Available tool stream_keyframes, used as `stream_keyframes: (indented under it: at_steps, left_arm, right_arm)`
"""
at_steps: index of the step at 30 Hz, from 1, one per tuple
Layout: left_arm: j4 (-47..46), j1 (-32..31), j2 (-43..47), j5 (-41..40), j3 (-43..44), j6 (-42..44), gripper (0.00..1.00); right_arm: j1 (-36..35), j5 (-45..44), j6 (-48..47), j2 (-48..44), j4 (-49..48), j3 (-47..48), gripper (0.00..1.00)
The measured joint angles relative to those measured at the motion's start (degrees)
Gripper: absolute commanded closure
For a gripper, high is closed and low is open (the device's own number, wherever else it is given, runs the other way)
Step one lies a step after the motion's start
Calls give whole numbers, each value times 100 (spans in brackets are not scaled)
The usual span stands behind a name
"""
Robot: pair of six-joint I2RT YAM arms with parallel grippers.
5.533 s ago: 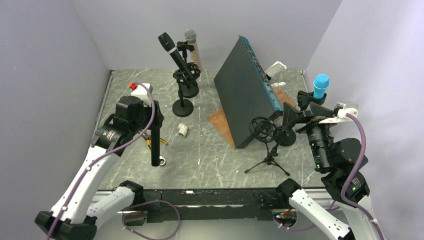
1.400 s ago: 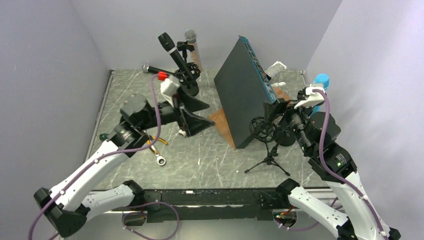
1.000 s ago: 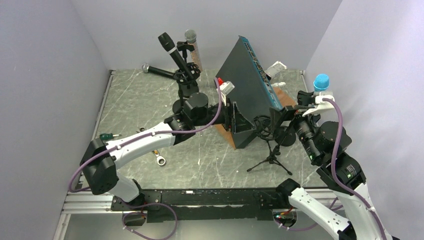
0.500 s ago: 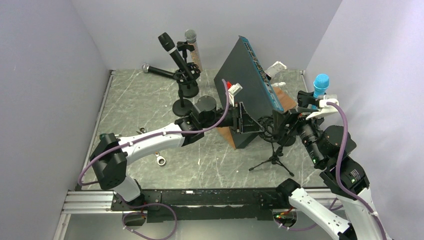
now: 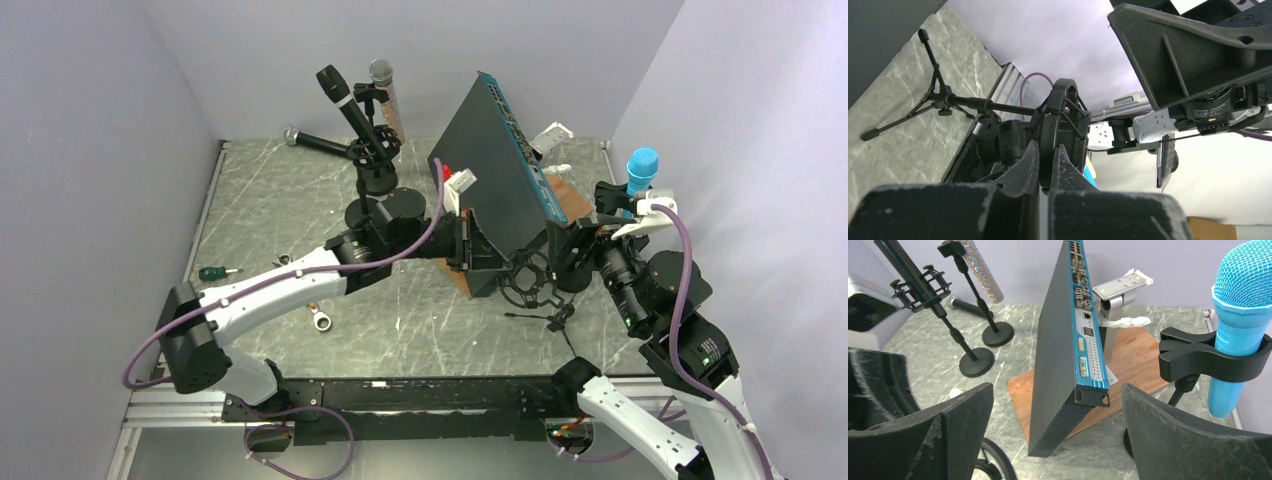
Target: Remove the microphone from the stand
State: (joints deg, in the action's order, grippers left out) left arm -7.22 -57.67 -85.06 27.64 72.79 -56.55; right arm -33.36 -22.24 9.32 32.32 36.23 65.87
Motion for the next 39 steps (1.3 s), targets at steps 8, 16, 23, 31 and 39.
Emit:
stream_keyframes:
  at_steps: [8,16,23,31,39]
  left_arm:
    - [1714,17,815,-616,376,-146,100]
    - [3119,887,1882,-815,247,-590,100]
    - [3169,1757,2483,-492,-695,-1126,100]
    - [3718,2249,2833,-509,-597,-999,100]
    - [3971,2743,2986,-428,-597,-859,100]
  right_arm:
    - [0,7,-11,181,-35,-15,0]
    - [0,181,33,481,-249,-299,0]
    - [0,1303,13,1075,-332,-293,0]
    - [-4,3154,125,1731,-557,-511,0]
    - [-48,3971,339,1792,-960,-745,0]
